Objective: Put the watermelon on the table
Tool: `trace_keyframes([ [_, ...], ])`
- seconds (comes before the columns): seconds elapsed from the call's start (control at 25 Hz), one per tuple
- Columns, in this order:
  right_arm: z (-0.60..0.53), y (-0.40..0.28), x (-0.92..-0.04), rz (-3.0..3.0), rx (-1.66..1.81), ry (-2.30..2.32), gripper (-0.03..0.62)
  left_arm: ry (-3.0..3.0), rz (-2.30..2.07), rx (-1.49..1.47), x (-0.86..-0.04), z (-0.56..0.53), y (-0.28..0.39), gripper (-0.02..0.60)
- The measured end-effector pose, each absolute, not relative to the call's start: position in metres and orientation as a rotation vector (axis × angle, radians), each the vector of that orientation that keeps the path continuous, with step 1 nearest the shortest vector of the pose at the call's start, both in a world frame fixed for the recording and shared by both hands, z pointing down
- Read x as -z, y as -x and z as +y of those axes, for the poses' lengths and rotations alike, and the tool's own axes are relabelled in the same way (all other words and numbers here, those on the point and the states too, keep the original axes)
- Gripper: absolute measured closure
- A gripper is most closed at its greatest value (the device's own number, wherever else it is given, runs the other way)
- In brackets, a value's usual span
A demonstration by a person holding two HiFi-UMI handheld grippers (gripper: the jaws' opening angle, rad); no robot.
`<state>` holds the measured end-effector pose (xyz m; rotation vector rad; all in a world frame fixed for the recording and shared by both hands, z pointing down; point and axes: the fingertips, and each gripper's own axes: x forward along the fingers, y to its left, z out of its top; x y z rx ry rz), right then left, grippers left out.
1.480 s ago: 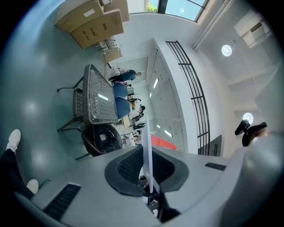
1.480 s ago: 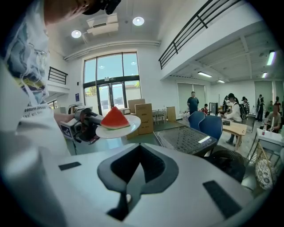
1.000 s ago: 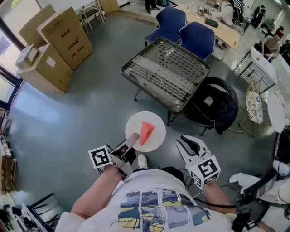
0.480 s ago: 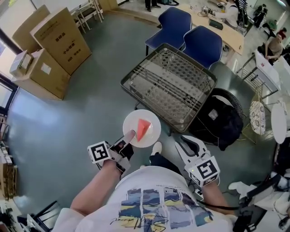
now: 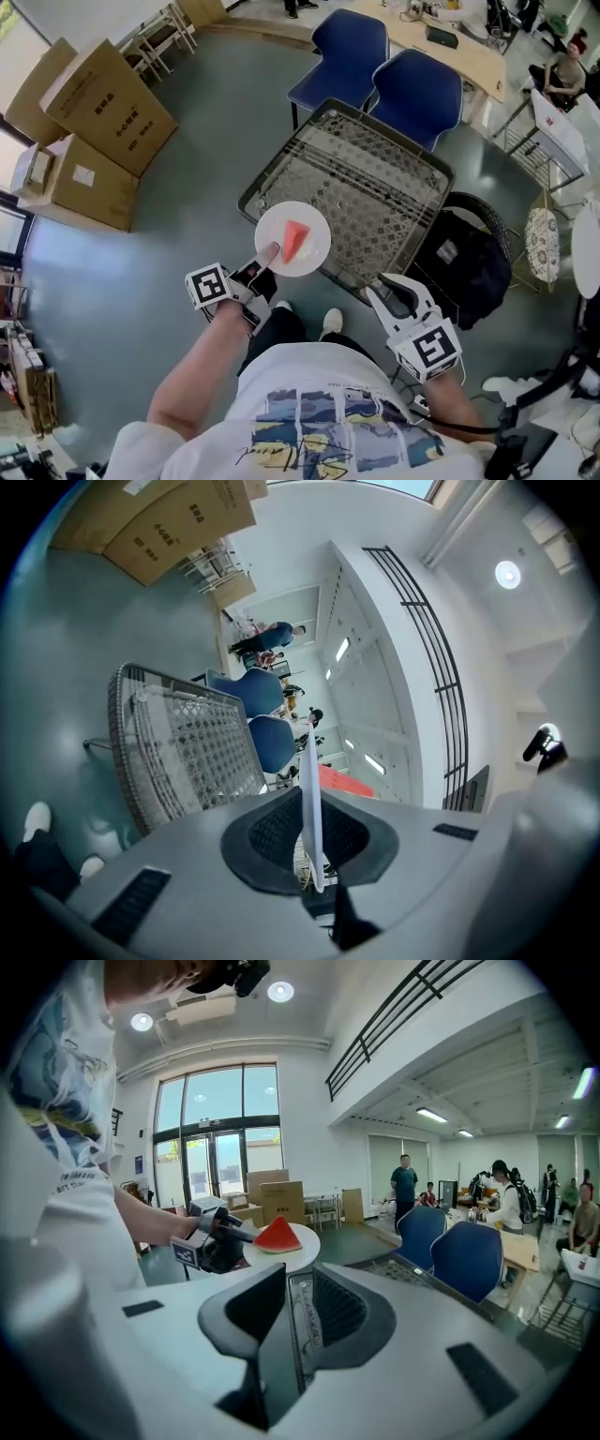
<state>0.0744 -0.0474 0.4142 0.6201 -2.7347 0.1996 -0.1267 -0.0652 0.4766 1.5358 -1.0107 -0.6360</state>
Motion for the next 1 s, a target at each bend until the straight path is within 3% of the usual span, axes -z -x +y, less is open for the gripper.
trace_keyframes([
  [0.6, -0.202, 0.004, -0.423, -2.509, -0.341, -1.016, 0.519, -1.542, -0.928, 0.373, -0.615, -0.318, 0.231, 0.555],
  [1.0, -0.232, 0.021, -0.447, -2.274, -0.521, -1.232, 0.519, -1.535, -0.858, 0.171, -0.718, -0.457, 0.234, 0.555],
])
